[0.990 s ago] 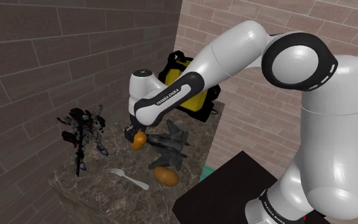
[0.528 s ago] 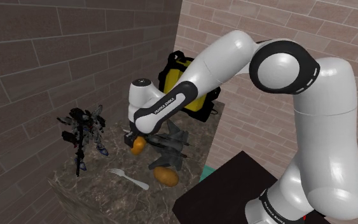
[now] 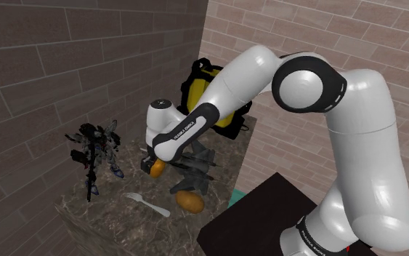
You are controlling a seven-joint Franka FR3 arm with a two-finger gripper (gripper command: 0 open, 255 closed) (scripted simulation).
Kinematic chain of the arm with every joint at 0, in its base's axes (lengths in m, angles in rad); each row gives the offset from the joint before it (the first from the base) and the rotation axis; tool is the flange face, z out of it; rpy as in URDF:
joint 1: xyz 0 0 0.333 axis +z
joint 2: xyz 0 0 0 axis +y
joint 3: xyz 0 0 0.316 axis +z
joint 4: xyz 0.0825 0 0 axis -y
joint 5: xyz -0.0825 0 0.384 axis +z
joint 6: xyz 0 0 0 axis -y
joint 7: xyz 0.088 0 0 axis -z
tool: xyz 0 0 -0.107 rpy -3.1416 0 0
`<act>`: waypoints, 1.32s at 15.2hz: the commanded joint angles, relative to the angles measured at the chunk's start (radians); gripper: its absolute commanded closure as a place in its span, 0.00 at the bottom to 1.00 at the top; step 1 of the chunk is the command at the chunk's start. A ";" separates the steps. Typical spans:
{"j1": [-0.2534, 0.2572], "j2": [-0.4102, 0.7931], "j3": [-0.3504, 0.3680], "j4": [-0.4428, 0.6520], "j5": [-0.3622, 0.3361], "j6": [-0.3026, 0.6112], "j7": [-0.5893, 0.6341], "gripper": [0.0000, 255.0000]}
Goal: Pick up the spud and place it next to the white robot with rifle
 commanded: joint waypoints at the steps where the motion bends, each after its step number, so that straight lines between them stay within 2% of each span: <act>1: 0.002 0.036 -0.003 0.007 -0.002 0.012 0.002 1.00; 8: 0.002 0.036 -0.003 0.007 -0.002 0.012 0.002 1.00; 9: 0.002 0.045 -0.003 0.023 -0.002 0.005 0.001 0.00; 13: 0.008 0.059 -0.003 0.045 -0.001 -0.004 0.006 0.00; 14: 0.002 0.036 -0.003 0.007 -0.002 0.012 0.002 0.00; 18: -0.006 -0.079 0.012 -0.035 0.010 -0.061 -0.007 0.00; 20: -0.006 -0.079 0.011 -0.035 0.010 -0.061 -0.007 0.00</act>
